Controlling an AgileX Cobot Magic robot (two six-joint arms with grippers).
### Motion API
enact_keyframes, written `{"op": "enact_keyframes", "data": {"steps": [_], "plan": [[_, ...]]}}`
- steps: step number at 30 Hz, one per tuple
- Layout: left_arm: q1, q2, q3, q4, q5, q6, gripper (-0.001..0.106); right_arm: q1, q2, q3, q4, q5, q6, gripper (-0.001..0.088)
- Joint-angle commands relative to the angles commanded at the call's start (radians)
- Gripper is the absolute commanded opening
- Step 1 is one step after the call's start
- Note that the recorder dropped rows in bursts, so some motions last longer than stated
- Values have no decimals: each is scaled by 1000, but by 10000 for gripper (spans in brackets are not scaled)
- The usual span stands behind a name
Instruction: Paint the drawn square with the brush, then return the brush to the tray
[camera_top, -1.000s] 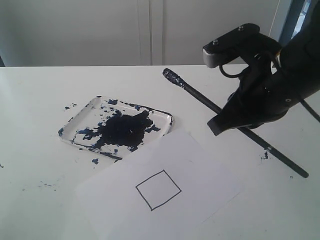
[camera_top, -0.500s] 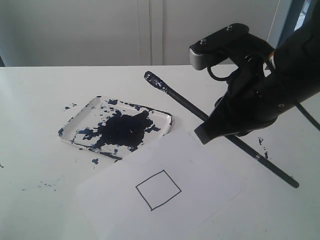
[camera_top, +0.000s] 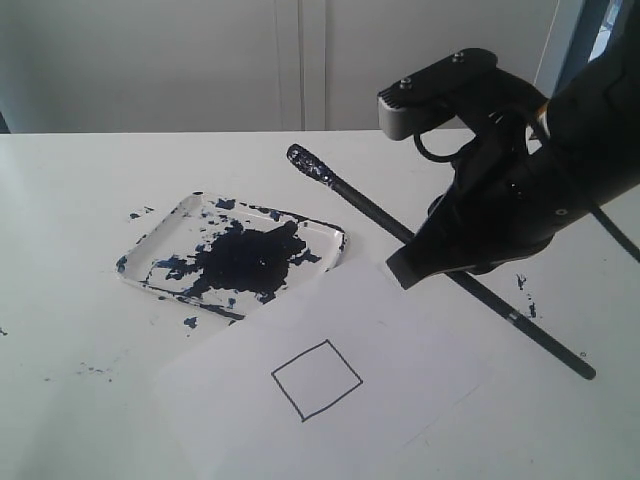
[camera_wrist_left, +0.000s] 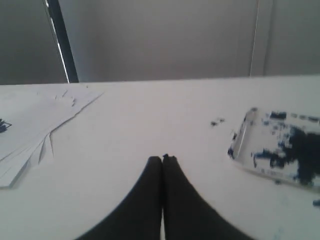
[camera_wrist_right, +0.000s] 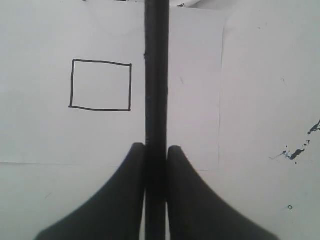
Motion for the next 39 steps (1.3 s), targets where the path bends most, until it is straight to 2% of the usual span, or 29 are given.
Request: {"op": "enact_keyframes", "data": {"steps": [4, 10, 14, 16, 18, 21, 23, 26, 28, 33, 39], "plan": [[0, 0, 0, 0, -24, -174, 3, 0, 0, 0, 0, 0, -2, 0], [0, 0, 0, 0, -137, -367, 3, 0, 0, 0, 0, 0, -2, 0], [0, 0, 0, 12, -159, -490, 3, 0, 0, 0, 0, 2, -2, 0], [0, 0, 0, 101, -170, -548, 3, 0, 0, 0, 2, 2, -2, 0], [0, 0, 0, 268, -210, -611, 3, 0, 0, 0, 2, 4, -2, 0], [0, 0, -10, 626, -304, -749, 3, 0, 0, 0, 5, 6, -2, 0], [0, 0, -47, 798, -315, -889, 3, 0, 0, 0, 10, -4, -2, 0], [0, 38, -91, 891, -270, -1010, 3, 0, 0, 0, 24, -18, -2, 0], [0, 83, -113, 910, -260, -1025, 3, 0, 0, 0, 26, -23, -2, 0], [0, 250, -188, 978, -354, -1046, 3, 0, 0, 0, 26, -27, -2, 0], [0, 502, -312, 1200, -394, -1154, 3, 0, 0, 0, 26, -23, -4, 0]]}}
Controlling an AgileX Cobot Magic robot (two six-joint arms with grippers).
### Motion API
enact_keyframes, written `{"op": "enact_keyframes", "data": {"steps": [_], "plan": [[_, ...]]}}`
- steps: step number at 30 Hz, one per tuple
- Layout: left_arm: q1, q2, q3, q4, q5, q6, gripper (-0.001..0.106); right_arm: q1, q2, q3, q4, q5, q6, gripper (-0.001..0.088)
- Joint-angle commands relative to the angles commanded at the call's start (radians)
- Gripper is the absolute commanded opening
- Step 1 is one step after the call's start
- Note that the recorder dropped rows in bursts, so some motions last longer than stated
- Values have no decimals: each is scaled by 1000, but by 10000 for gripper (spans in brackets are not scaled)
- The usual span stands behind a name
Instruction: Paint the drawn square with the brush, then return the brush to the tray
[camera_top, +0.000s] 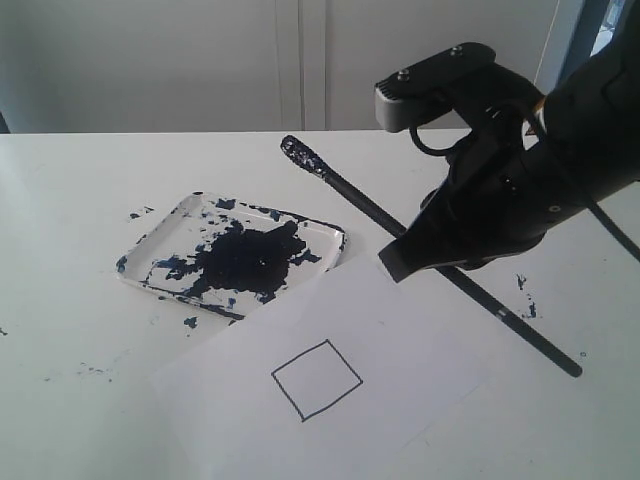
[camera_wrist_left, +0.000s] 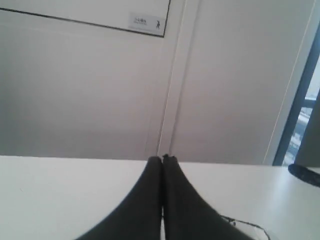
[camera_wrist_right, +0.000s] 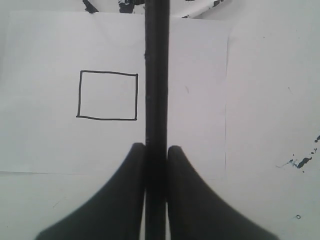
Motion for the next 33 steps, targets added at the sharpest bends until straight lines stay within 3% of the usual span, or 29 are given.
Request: {"op": "enact_keyframes", "data": {"steps": [5, 11, 21, 25, 28, 33], "plan": [[0, 244, -62, 137, -124, -48, 3, 0, 0, 0, 0, 8, -17, 0], [0, 470, -83, 199, -233, -44, 3, 0, 7, 0, -4, 62, -17, 0], [-10, 634, -89, 233, -249, 30, 3, 0, 23, 0, 1, 64, -17, 0], [-86, 664, -97, 216, -252, 51, 3, 0, 27, 0, 1, 64, -17, 0], [-182, 694, -97, 167, -238, 142, 3, 0, 27, 0, 1, 66, -17, 0], [-299, 750, -97, 16, -96, 294, 3, 0, 27, 0, 1, 93, -17, 0]]}}
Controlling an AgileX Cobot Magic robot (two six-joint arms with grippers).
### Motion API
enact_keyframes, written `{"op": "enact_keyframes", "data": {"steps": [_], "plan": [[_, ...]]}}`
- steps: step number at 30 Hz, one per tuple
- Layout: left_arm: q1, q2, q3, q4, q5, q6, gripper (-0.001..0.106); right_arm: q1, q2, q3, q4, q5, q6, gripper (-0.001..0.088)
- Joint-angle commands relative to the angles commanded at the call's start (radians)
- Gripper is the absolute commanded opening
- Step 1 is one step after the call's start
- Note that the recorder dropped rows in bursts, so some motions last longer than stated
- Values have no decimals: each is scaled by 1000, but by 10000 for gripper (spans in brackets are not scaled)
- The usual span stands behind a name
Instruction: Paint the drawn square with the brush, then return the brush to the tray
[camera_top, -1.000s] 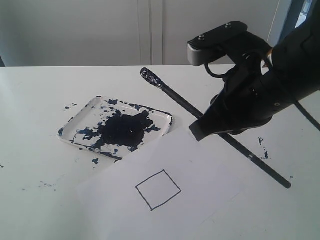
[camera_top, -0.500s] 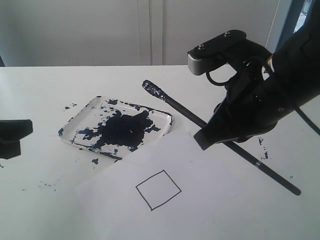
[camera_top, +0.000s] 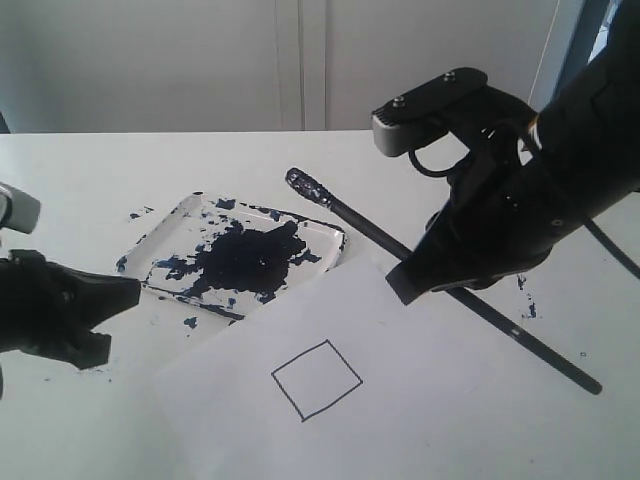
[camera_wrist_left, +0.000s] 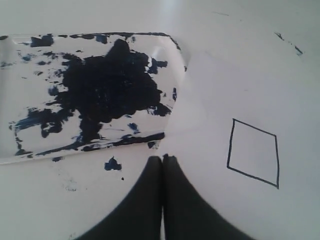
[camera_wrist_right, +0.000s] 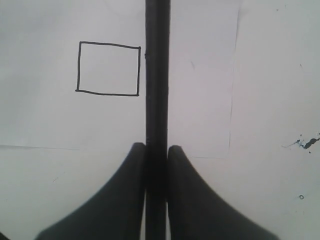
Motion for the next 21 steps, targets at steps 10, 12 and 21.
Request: {"op": "enact_keyframes", "data": {"steps": [10, 12, 21], "plan": [[-19, 26, 0, 10, -32, 49, 3, 0, 0, 0, 0, 89, 2, 0], [-19, 26, 0, 10, -72, 49, 3, 0, 0, 0, 0, 91, 2, 0], [-19, 26, 0, -7, -99, 42, 4, 0, 0, 0, -2, 69, 2, 0]]}}
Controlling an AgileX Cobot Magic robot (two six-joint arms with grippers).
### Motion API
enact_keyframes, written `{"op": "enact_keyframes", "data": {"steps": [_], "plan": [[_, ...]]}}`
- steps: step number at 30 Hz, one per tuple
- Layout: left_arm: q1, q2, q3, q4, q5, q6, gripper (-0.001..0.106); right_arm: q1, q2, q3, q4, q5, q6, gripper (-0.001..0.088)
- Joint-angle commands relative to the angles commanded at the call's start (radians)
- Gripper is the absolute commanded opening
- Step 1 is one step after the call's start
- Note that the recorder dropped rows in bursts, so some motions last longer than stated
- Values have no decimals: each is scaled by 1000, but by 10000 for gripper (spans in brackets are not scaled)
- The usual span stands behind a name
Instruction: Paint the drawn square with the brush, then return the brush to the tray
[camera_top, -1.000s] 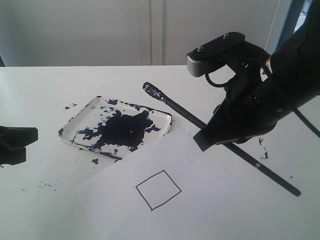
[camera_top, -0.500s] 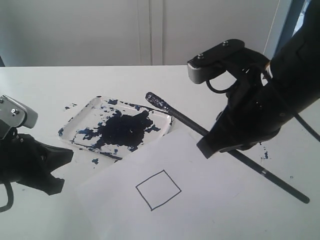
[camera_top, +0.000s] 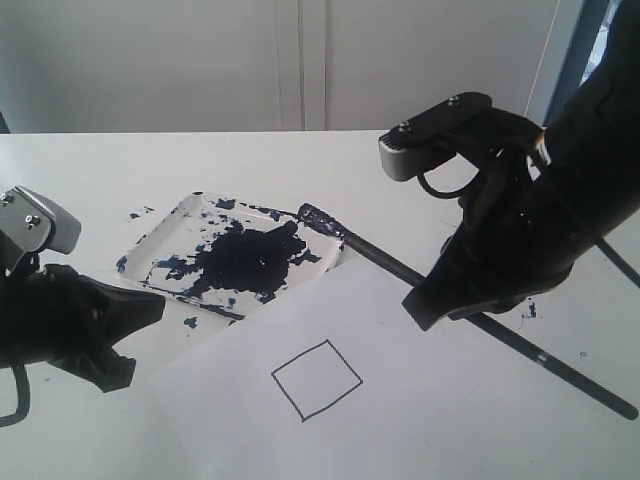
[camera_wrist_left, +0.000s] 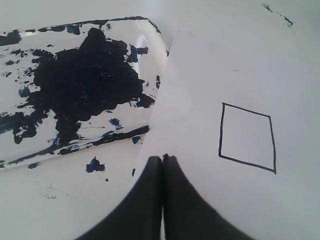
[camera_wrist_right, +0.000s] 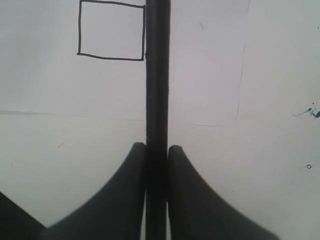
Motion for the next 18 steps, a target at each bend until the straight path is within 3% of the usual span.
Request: {"op": "enact_keyframes", "data": {"steps": [2, 4, 5, 6, 7, 8, 9, 11, 15, 18], "plan": [[0, 0, 0, -12, 10, -30, 43, 0, 0, 0, 0, 0, 0, 0], [0, 0, 0, -42, 50, -58, 172, 0, 0, 0, 2, 0, 0, 0], [0, 2, 0, -88, 112, -67, 322, 0, 0, 0, 2, 0, 0, 0], [0, 2, 0, -102, 140, -67, 399, 0, 0, 0, 2, 0, 0, 0], [0, 2, 0, -148, 197, -67, 621, 0, 0, 0, 2, 0, 0, 0], [0, 2, 0, -163, 215, -67, 735, 0, 0, 0, 2, 0, 0, 0], [0, 2, 0, -182, 215, -67, 878, 0, 0, 0, 2, 4, 0, 0], [0, 2, 0, -157, 132, -90, 1056, 0, 0, 0, 2, 35, 0, 0], [0, 2, 0, -124, -39, -48, 1051, 0, 0, 0, 0, 95, 0, 0], [0, 2, 0, -33, -25, 11, 1051, 0, 0, 0, 0, 100, 0, 0]]}}
